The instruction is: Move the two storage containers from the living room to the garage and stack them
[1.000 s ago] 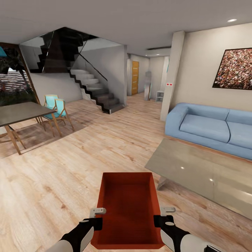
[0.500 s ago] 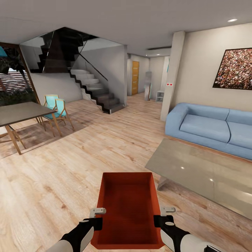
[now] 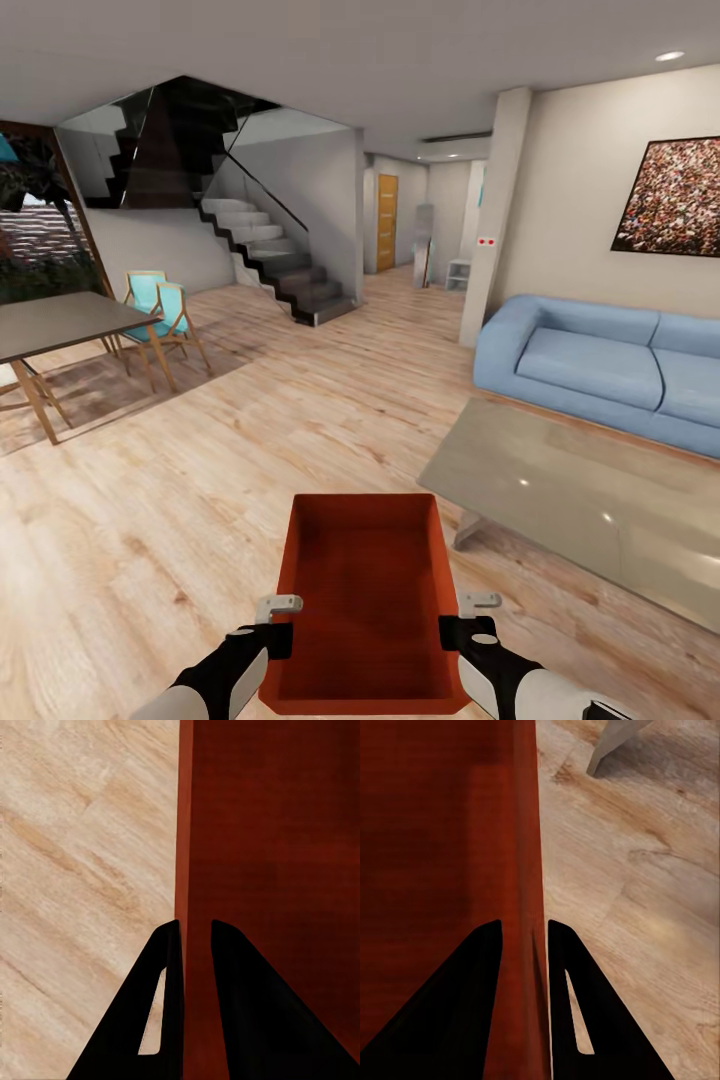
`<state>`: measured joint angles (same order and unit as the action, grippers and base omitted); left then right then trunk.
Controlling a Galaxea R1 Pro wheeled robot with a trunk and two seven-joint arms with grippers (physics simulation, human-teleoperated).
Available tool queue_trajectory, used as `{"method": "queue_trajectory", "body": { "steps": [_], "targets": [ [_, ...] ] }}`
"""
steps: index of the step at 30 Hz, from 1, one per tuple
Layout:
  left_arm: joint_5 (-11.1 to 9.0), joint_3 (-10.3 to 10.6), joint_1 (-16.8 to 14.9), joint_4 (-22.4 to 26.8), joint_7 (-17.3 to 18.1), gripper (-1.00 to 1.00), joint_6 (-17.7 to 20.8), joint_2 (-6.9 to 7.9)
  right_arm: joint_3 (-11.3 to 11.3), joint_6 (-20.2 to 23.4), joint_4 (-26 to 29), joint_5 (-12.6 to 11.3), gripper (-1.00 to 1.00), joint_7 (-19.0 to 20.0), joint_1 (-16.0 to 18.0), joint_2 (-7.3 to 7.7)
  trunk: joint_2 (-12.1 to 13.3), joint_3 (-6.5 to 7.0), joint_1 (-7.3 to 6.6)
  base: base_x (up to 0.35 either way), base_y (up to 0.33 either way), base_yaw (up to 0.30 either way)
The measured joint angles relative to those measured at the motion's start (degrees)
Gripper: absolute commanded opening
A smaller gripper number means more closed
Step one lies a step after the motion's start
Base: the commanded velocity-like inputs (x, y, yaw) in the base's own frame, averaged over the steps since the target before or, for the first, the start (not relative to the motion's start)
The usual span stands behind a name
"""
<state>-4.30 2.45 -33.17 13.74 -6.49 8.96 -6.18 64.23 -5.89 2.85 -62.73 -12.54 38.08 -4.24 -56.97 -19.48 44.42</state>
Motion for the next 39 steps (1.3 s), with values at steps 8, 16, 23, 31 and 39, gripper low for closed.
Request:
{"method": "queue_trajectory", "body": {
  "steps": [8,16,23,31,39],
  "targets": [
    [-0.03,0.01,0.01,0.0,0.04,-1.0,-0.04,0.04,0.0,-0.02,0.0,0.04,-1.0,-0.03,0.0,-0.04,0.0,0.0,0.0,0.309,0.154,0.169],
    [-0.08,0.07,0.01,0.0,0.05,-1.0,-0.19,0.06,0.05,-0.16,-0.01,-0.02,-1.0,-0.05,0.0,-0.05,0.0,0.0,0.0,0.313,0.157,0.296],
    [-0.14,0.12,0.0,0.0,0.01,-1.0,-0.06,0.03,0.04,-0.05,0.0,-0.01,-1.0,-0.02,0.0,-0.02,0.0,0.0,0.0,0.314,0.134,0.111],
    [-0.26,0.19,0.0,-0.09,0.04,-1.0,-0.07,0.08,0.08,0.04,-0.01,0.0,-1.0,-0.08,0.0,-0.06,0.0,0.0,0.0,0.32,0.021,0.003],
    [-0.15,0.09,0.0,-0.09,0.09,-1.0,-0.07,0.09,0.04,0.04,-0.01,0.04,-1.0,-0.1,0.0,-0.08,0.0,0.0,0.0,0.321,0.0,0.0]
  ]
}}
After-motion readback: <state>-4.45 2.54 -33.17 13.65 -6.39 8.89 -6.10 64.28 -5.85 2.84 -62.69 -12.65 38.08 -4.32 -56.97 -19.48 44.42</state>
